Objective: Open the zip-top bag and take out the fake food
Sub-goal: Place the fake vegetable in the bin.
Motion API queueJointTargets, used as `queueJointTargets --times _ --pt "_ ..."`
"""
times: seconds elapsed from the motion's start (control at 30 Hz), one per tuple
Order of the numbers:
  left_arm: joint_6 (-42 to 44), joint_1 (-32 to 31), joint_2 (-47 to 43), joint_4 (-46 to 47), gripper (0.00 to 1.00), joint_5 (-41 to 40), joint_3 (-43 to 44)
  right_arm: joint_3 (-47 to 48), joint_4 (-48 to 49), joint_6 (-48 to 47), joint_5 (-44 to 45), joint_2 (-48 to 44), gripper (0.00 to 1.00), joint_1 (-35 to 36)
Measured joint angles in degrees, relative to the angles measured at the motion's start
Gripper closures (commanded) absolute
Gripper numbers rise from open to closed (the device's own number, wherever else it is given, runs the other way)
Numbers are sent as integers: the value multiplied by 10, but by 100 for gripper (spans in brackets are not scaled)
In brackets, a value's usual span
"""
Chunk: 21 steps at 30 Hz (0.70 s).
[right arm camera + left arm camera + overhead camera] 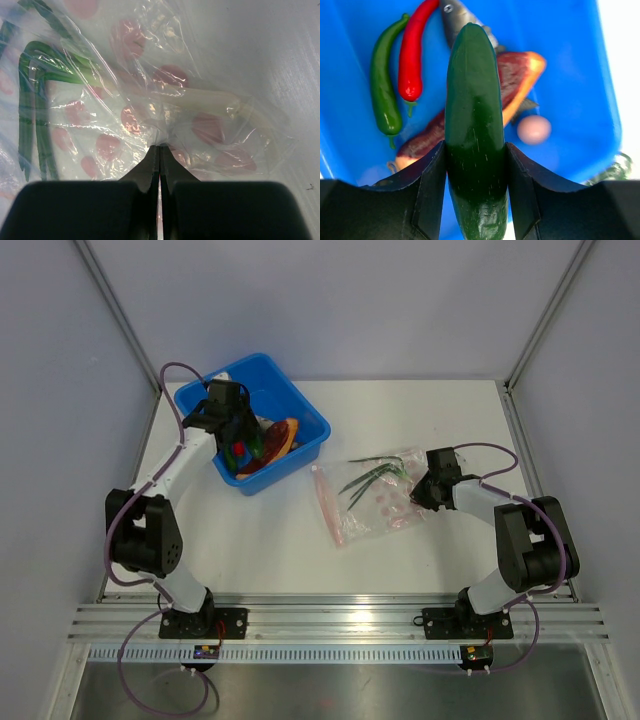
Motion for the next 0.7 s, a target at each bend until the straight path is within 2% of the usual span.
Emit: queueJointTargets --times 0.17,0.27,0.3,0.7 --pt "0 12 37 4 66 3 0 0 0 0 0 0 100 0" --pt "1 14 44 5 56 3 0 0 0 0 0 0 100 0" --pt "1 14 45 6 55 3 0 0 0 0 0 0 100 0" --pt "9 16 83 18 56 12 0 0 0 0 0 0 100 0"
